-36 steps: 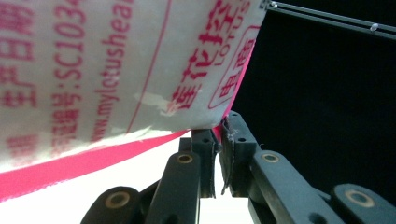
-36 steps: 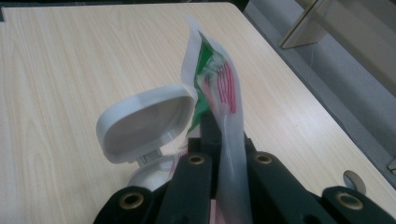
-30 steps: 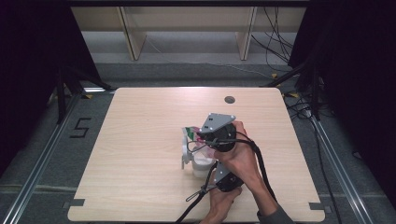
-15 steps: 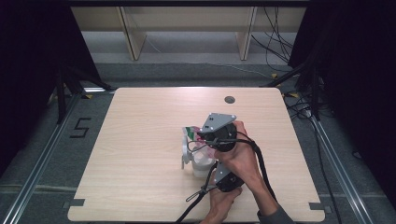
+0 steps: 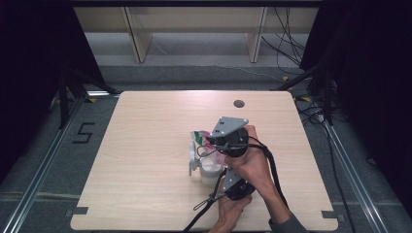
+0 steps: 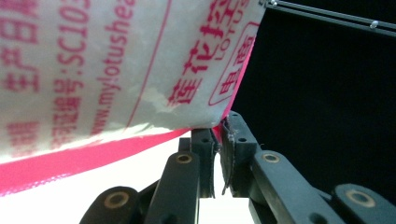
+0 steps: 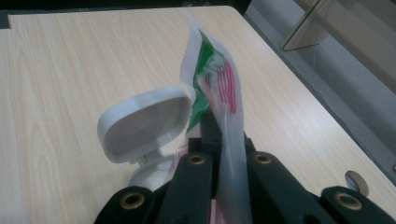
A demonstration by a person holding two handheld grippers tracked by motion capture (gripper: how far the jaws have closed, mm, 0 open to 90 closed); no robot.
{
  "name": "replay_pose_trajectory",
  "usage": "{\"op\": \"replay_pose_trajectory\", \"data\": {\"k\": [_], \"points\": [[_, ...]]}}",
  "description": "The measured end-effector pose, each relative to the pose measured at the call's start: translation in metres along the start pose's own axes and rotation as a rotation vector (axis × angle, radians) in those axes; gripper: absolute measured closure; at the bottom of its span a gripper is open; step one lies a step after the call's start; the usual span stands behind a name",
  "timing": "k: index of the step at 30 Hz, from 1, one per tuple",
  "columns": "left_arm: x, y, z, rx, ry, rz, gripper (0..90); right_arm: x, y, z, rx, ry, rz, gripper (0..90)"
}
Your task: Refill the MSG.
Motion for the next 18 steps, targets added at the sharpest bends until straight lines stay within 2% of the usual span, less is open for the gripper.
{"op": "replay_pose_trajectory", "data": {"k": [1, 2, 3, 4, 6, 7, 11, 12, 14, 16, 17, 18], "points": [[-0.003, -0.006, -0.003, 0.052, -0.042, 0.024, 83.3, 0.001, -0.001, 0.001, -0.014, 0.0, 0.004, 90.0], [-0.004, -0.008, -0.004, 0.063, -0.052, 0.028, 83.3, 0.001, 0.0, 0.0, -0.009, -0.003, -0.004, 90.0], [-0.001, -0.006, -0.002, 0.058, -0.026, -0.002, 83.3, 0.002, -0.002, 0.0, -0.004, -0.013, -0.002, 90.0], [0.003, 0.001, 0.002, -0.008, 0.029, -0.024, 83.1, 0.003, -0.001, 0.0, -0.016, -0.012, -0.006, 90.0], [0.003, 0.001, 0.002, -0.006, 0.021, -0.02, 82.9, 0.006, -0.002, 0.0, -0.028, -0.024, 0.001, 90.0], [0.002, 0.0, 0.002, -0.001, 0.0, 0.0, 82.7, 0.006, -0.003, 0.0, -0.027, -0.027, 0.003, 90.0], [0.006, 0.001, 0.006, -0.014, 0.03, -0.028, 82.4, 0.009, -0.004, 0.001, -0.026, -0.044, -0.003, 90.0], [0.005, 0.001, 0.006, -0.009, 0.016, -0.017, 82.2, 0.009, -0.005, 0.001, -0.031, -0.046, -0.004, 90.0], [0.008, 0.003, 0.009, -0.016, 0.034, -0.03, 81.7, 0.01, -0.006, 0.001, -0.028, -0.051, -0.003, 90.0], [0.009, 0.002, 0.009, -0.015, 0.027, -0.018, 81.5, 0.012, -0.006, 0.002, -0.036, -0.059, -0.011, 90.0], [0.011, 0.003, 0.011, -0.021, 0.043, -0.034, 81.4, 0.013, -0.007, 0.003, -0.038, -0.066, -0.008, 90.0], [0.012, 0.004, 0.013, -0.029, 0.047, -0.031, 81.3, 0.014, -0.007, 0.003, -0.048, -0.071, -0.01, 90.0]]}}
Point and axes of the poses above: each handheld gripper's, and its own axes: x roughly backward along the jaws, z roughly out of its underside, y roughly to its left, the point moved 10 cm from there along -x, roughly forward along the jaws, and after that the axes turned 8 degrees about x, right-handed, at the moved point
